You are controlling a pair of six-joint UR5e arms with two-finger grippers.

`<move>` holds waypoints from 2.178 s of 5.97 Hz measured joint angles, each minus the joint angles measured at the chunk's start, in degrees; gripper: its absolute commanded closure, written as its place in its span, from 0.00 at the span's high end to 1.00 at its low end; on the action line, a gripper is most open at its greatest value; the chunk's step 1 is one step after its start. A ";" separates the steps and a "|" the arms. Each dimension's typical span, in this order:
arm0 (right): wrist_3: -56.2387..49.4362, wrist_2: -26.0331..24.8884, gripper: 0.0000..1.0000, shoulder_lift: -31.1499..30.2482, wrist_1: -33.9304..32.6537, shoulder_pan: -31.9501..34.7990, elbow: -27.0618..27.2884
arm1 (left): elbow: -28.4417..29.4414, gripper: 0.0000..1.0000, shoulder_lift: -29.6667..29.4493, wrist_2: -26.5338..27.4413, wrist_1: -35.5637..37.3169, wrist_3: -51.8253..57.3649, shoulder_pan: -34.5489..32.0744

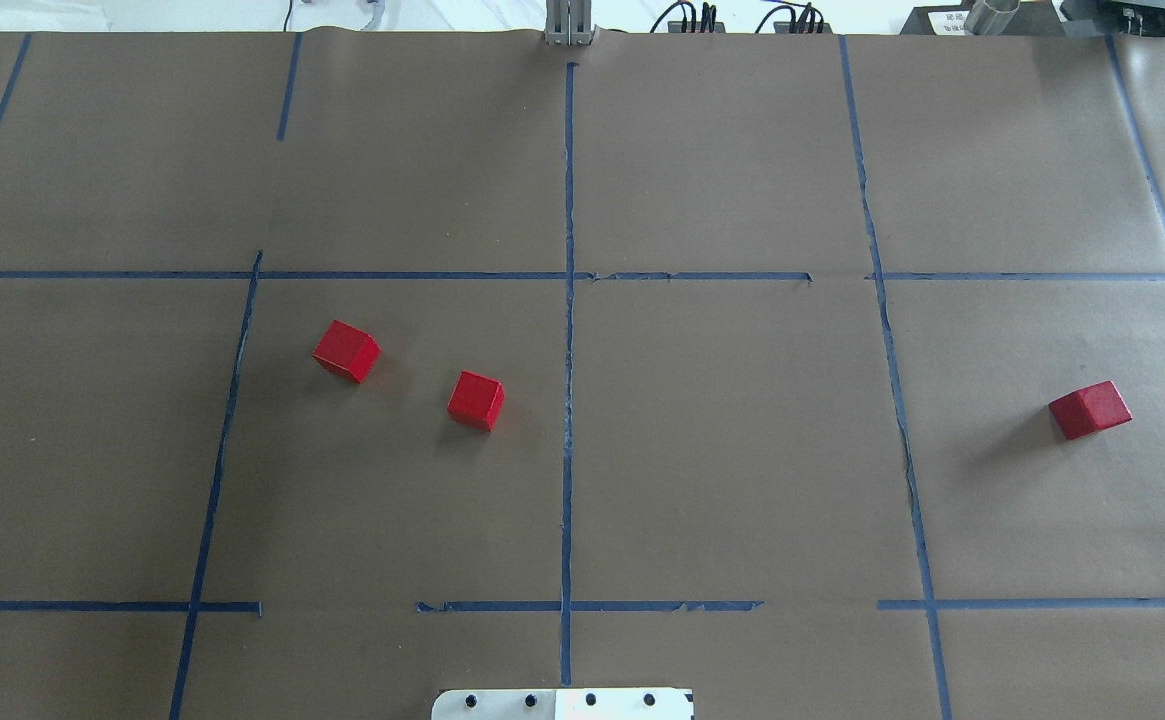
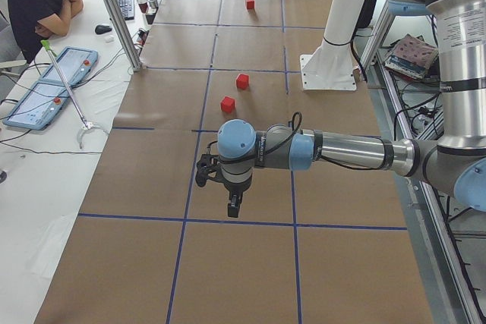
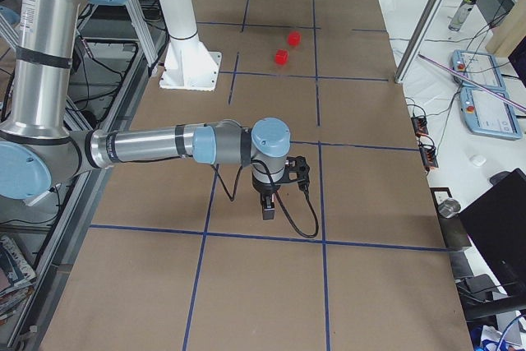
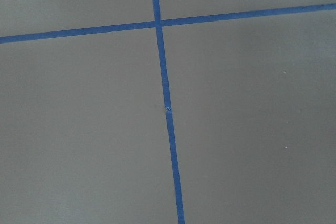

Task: Form red blocks into L shape at center

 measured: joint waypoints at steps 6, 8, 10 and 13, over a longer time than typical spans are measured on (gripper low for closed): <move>0.51 0.74 1.00 -0.83 0.07 0.05 0.07 | -0.30 1.00 0.83 0.20 -0.39 0.29 1.05; 0.38 1.20 1.00 -1.02 0.07 0.03 0.53 | -0.71 1.00 0.53 0.11 -0.51 0.42 1.09; 0.45 2.67 1.00 -0.90 0.10 -0.29 0.55 | -0.95 1.00 -0.03 0.10 -0.57 0.33 1.13; 1.96 4.66 1.00 -0.50 6.78 -2.77 -0.80 | -1.16 1.00 -0.15 -0.17 -0.57 0.18 1.14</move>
